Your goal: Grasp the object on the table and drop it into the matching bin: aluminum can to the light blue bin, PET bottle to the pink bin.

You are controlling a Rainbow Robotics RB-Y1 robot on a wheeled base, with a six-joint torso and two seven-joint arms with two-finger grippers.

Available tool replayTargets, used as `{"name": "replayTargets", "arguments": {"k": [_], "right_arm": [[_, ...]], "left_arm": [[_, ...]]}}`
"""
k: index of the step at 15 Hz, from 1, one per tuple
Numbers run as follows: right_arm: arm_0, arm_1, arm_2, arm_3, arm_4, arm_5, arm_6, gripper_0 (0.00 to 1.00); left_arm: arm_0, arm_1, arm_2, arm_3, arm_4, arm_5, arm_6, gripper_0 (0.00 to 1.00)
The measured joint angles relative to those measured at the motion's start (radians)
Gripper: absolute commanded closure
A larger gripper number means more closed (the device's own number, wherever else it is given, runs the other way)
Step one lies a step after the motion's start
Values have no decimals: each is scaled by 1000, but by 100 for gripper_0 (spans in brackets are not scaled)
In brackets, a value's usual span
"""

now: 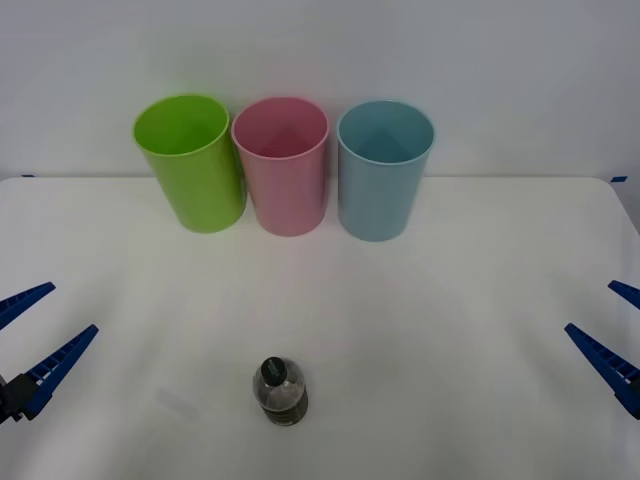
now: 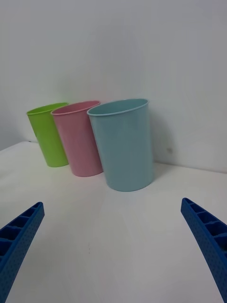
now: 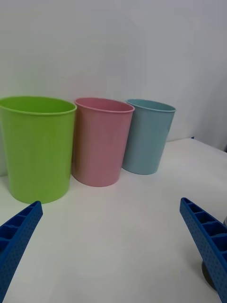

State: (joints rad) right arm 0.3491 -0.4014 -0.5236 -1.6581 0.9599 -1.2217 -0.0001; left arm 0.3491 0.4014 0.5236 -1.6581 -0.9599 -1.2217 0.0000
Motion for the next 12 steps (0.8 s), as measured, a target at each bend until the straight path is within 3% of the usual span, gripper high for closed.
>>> {"name": "replayTargets", "arguments": {"k": [7, 12], "right_arm": [[19, 7, 2, 8, 16, -26, -5, 0], [55, -27, 76, 8, 16, -59, 4, 0]], "left_arm": [[0, 0, 0, 0, 0, 0, 0, 0], [0, 0, 0, 0, 0, 0, 0, 0]]}}
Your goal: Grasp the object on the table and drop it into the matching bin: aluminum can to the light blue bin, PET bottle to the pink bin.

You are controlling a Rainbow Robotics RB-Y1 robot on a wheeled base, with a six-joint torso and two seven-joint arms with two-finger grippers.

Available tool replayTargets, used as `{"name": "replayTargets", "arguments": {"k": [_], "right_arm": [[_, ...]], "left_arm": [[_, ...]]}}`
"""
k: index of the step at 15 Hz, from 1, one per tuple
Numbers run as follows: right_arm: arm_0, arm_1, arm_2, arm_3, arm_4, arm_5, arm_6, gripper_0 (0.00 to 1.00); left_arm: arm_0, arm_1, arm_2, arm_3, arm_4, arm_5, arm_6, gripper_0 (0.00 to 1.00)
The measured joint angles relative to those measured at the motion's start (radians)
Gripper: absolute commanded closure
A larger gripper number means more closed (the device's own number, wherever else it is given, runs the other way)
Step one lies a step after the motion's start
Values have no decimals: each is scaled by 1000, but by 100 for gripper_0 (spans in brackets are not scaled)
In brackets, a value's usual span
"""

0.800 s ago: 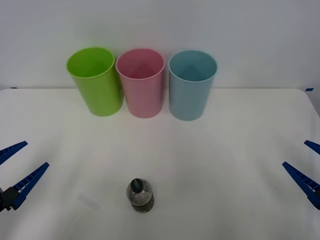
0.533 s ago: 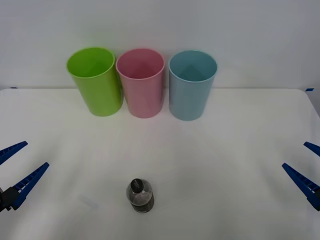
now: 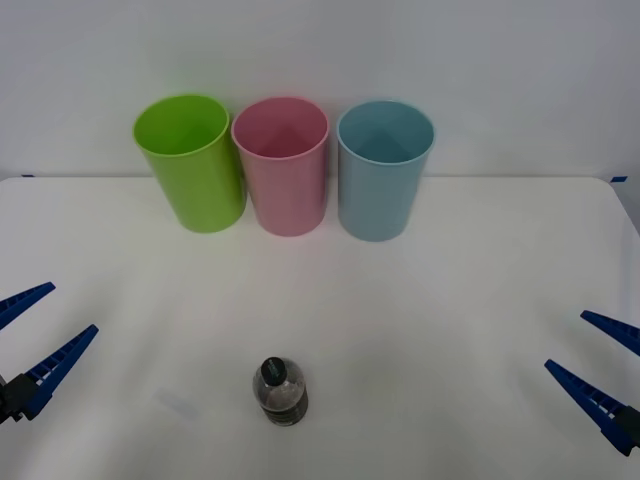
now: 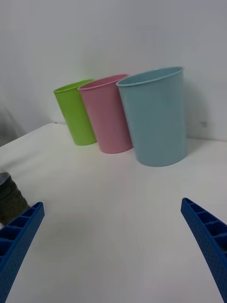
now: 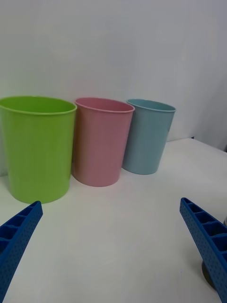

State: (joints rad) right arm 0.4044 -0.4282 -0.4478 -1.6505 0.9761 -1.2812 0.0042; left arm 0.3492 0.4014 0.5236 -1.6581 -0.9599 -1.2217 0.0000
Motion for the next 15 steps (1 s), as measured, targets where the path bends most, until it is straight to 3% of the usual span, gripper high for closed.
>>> {"name": "replayTargets", "arguments": {"k": [5, 15], "right_arm": [[19, -21, 96, 2, 46, -56, 32, 0], [-33, -20, 305, 2, 115, -15, 205, 0]], "left_arm": [[0, 0, 0, 0, 0, 0, 0, 0], [0, 0, 0, 0, 0, 0, 0, 0]]}}
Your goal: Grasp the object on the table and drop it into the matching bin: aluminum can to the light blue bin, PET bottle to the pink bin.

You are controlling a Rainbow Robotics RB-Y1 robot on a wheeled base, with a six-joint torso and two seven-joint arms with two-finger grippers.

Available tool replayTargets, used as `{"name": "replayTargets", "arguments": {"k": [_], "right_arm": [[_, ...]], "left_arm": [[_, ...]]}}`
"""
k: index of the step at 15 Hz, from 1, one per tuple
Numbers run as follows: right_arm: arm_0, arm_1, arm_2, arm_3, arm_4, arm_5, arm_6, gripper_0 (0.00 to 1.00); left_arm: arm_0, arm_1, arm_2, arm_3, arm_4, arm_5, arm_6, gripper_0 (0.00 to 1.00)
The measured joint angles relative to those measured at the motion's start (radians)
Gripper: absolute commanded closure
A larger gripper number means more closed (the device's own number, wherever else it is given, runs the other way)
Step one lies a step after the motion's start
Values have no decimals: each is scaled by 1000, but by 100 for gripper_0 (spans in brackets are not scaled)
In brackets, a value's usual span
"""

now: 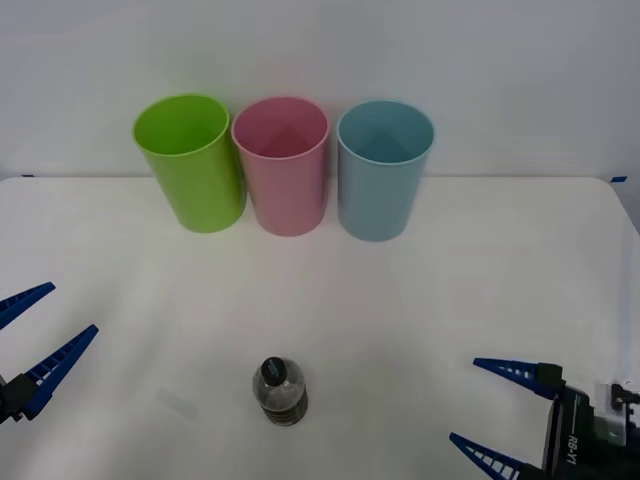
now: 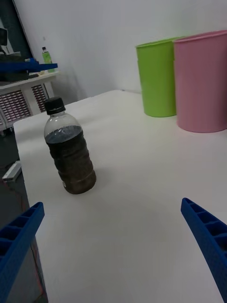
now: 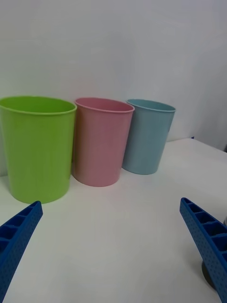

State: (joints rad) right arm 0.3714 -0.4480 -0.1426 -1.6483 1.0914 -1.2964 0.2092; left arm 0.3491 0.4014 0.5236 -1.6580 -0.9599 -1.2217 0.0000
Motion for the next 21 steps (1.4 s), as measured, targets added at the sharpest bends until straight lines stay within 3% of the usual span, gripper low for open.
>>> {"name": "replayTargets", "arguments": {"k": [8, 12, 21], "right_arm": [[-208, 0, 237, 168, 18, 37, 83, 0], [-252, 0, 333, 179, 13, 139, 181, 0], [-317, 35, 522, 179, 15, 307, 194, 0]], "left_arm": [[0, 0, 0, 0, 0, 0, 0, 0], [0, 0, 0, 0, 0, 0, 0, 0], [0, 0, 0, 0, 0, 0, 0, 0]]}}
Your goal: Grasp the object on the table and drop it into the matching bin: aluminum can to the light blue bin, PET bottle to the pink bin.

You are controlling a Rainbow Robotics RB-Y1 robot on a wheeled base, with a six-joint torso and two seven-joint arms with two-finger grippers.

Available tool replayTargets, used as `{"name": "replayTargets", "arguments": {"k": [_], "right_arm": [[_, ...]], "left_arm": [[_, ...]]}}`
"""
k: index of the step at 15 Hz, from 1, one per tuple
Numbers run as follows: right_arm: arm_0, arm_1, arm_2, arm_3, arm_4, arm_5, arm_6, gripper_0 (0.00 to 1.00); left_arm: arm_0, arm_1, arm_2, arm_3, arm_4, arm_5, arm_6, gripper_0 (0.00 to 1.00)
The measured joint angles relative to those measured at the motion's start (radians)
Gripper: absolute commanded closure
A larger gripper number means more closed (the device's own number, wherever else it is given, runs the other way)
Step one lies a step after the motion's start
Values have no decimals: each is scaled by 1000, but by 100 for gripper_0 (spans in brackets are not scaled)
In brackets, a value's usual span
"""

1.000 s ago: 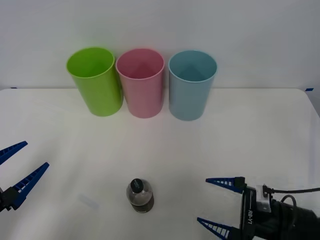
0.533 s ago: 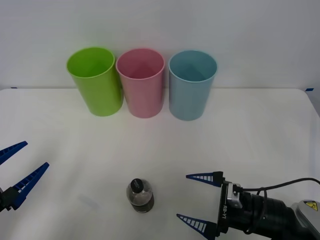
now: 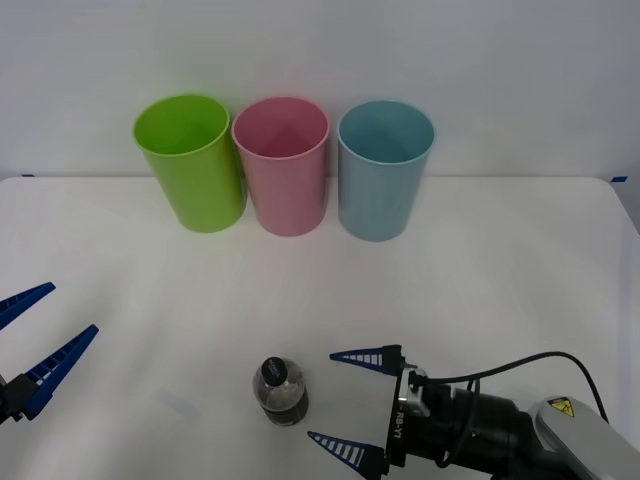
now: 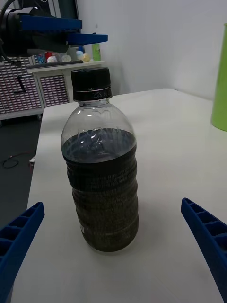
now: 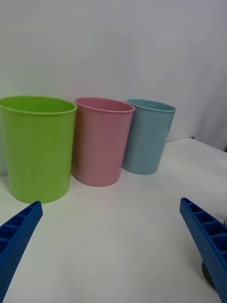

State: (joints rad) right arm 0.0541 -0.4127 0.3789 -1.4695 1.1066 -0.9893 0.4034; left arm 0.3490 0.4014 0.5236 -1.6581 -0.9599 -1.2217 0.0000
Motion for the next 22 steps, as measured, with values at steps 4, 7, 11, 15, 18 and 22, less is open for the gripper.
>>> {"name": "replayTargets", "arguments": {"k": [4, 7, 11, 15, 18, 22], "right_arm": [[-7, 44, 23, 0, 45, 30, -1, 0], [-15, 57, 63, 0, 48, 84, -1, 0], [-25, 81, 95, 0, 60, 138, 0, 0], [-25, 111, 108, 0, 84, 192, 0, 0], [-26, 116, 117, 0, 85, 213, 0, 0], [-27, 117, 120, 0, 85, 219, 3, 54]], "left_arm": [[0, 0, 0, 0, 0, 0, 0, 0], [0, 0, 0, 0, 0, 0, 0, 0], [0, 0, 0, 0, 0, 0, 0, 0], [0, 0, 0, 0, 0, 0, 0, 0], [0, 0, 0, 0, 0, 0, 0, 0], [0, 0, 0, 0, 0, 0, 0, 0]]}}
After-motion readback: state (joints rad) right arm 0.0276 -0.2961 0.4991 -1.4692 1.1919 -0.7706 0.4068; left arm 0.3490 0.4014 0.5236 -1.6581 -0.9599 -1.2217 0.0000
